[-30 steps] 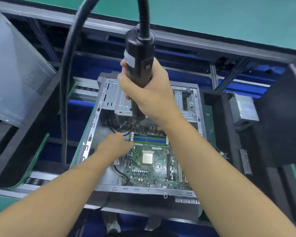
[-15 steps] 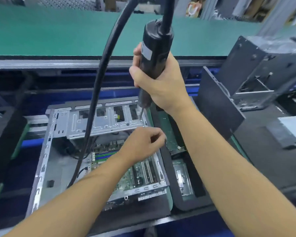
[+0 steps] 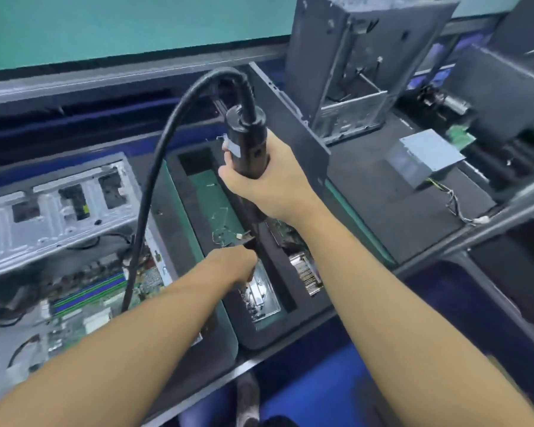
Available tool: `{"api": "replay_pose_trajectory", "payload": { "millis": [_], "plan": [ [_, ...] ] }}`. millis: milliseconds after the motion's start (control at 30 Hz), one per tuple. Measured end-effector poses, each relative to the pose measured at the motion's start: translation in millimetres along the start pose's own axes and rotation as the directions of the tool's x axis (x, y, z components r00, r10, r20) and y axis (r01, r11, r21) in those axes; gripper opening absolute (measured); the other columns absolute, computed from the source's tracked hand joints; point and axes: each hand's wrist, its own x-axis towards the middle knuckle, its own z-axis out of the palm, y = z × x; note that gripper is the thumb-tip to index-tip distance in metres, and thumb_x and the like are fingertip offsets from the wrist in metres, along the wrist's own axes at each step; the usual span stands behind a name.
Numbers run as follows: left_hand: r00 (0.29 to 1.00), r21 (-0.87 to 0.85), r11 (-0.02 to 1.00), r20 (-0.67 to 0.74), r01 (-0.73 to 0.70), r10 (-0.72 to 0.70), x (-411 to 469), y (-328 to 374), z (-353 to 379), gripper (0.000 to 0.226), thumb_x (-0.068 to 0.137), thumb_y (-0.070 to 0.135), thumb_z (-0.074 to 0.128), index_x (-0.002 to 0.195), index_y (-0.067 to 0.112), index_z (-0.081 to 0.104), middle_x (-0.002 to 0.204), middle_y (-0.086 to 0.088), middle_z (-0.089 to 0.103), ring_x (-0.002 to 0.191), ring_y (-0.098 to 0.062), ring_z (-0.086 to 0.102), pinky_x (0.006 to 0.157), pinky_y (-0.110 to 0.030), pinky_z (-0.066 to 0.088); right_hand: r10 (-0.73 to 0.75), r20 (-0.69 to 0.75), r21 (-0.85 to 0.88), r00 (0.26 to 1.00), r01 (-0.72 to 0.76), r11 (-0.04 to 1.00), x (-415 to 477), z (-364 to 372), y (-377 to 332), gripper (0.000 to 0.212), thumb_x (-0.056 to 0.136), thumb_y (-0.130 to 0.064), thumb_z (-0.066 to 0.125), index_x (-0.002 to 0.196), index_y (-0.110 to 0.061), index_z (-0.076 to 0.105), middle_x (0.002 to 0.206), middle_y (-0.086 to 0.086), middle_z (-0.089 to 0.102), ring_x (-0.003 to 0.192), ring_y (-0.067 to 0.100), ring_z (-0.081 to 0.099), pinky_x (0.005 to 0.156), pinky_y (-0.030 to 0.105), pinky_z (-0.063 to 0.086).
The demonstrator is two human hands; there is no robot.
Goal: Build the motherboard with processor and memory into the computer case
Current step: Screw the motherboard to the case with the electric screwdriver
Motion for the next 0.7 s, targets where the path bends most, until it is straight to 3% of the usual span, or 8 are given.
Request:
{"api": "replay_pose_trajectory", "payload": {
  "millis": [67,233,333,433,567,700],
  "plan": [
    [0.999,-0.03,0.999,-0.012,0.04,-0.04,24.1,-5.9,5.8,0.026,0.089,0.013,0.058,0.113,0.012,0.067,0.116,-0.01,0.065,0.107,-0.032,0.063,0.089,-0.044,0.053,0.016,-0.037,0.016,0.999,-0.015,1.0,-4.4,-4.4,16.5,0.024,0.084,-0.013,0.073,0.093,-0.029,0.06,0.086,0.01,0.063,0.077,0.014,0.058,0.077,0.02,0.051],
    [0.999,0.027,0.999,0.0,0.032,-0.032,69.4,-9.2,27.0,0.02,0.086,0.018,0.063,0.104,0.017,0.072,0.11,-0.005,0.067,0.107,-0.027,0.063,0.087,-0.036,0.052,0.03,-0.088,0.058,0.996,-0.025,0.998,-7.0,-8.7,47.2,0.022,0.082,-0.014,0.074,0.092,-0.024,0.057,0.077,-0.001,0.06,0.072,0.016,0.055,0.073,0.028,0.052],
    [0.999,0.148,0.988,0.001,0.049,-0.05,82.5,0.2,46.4,0.015,0.085,0.026,0.068,0.099,0.021,0.07,0.106,-0.002,0.069,0.102,-0.023,0.064,0.079,-0.03,0.039,0.045,-0.102,0.061,0.994,-0.039,0.997,-8.0,-10.5,61.1,0.022,0.082,-0.015,0.075,0.091,-0.018,0.054,0.077,0.007,0.058,0.07,0.021,0.053,0.069,0.028,0.05],
    [0.994,0.187,0.978,0.022,0.097,-0.103,94.5,9.8,66.2,0.02,0.087,0.013,0.06,0.106,0.017,0.063,0.113,-0.004,0.065,0.106,-0.024,0.062,0.083,-0.033,0.037,0.062,-0.125,0.079,0.99,-0.053,0.995,-9.6,-14.0,69.2,0.023,0.081,-0.018,0.074,0.088,-0.024,0.054,0.075,-0.001,0.056,0.07,0.008,0.052,0.071,0.022,0.049],
    [0.967,0.12,0.966,0.08,0.231,-0.241,102.5,14.7,77.6,0.034,0.085,-0.003,0.057,0.116,0.009,0.061,0.118,-0.008,0.06,0.105,-0.03,0.064,0.069,-0.034,0.04,0.06,-0.169,0.105,0.984,-0.042,0.994,-8.7,-21.5,73.4,0.031,0.082,-0.014,0.074,0.086,-0.038,0.055,0.075,-0.015,0.058,0.072,0.005,0.055,0.072,0.016,0.049],
    [0.953,0.123,0.946,0.009,0.298,-0.302,103.2,17.0,87.2,0.036,0.082,-0.003,0.056,0.112,0.016,0.063,0.111,-0.002,0.064,0.1,-0.027,0.064,0.069,-0.033,0.035,0.043,-0.195,0.136,0.98,-0.017,0.991,-8.6,-28.3,75.8,0.034,0.083,-0.008,0.074,0.086,-0.036,0.055,0.078,0.008,0.06,0.073,0.023,0.056,0.073,0.03,0.052]
  ]
}}
